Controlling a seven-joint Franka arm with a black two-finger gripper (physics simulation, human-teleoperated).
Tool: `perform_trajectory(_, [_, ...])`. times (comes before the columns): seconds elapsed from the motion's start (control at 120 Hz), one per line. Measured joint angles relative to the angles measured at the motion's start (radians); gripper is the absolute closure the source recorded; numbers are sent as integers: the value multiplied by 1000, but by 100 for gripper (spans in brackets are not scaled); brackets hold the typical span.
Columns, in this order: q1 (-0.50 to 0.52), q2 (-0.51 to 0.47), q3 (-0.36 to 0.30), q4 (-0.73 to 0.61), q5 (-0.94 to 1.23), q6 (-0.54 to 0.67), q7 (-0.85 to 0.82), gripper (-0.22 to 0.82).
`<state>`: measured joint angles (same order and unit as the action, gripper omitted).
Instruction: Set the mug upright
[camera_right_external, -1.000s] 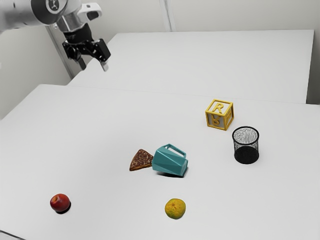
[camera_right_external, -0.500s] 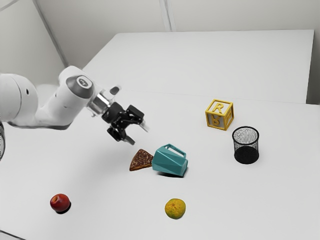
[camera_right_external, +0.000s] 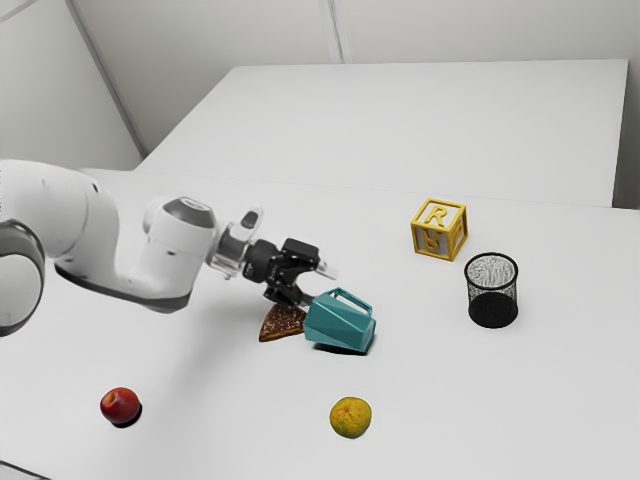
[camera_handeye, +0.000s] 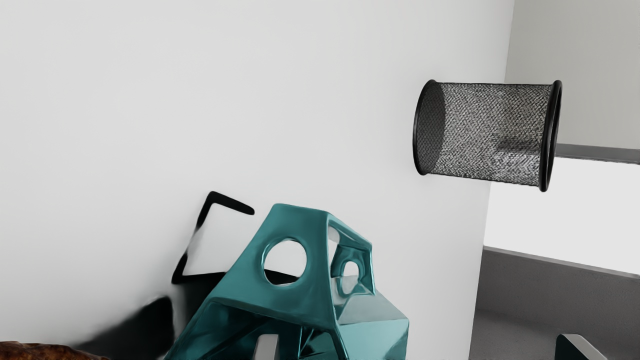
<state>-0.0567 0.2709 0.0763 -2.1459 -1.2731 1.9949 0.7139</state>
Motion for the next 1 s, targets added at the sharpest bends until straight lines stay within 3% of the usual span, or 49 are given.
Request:
perform_trajectory(0.367, [-1,-45,-21,-79,-43,17,166,0])
perform_trajectory(0.558, [-2,-38,-65,-80,-78,40,221,2])
perform_trajectory(0.792, [0,-35,-69,-82,-98,51,260,52])
perform_trajectory(1.0, [1,-45,-69,-78,-115,39,275,71])
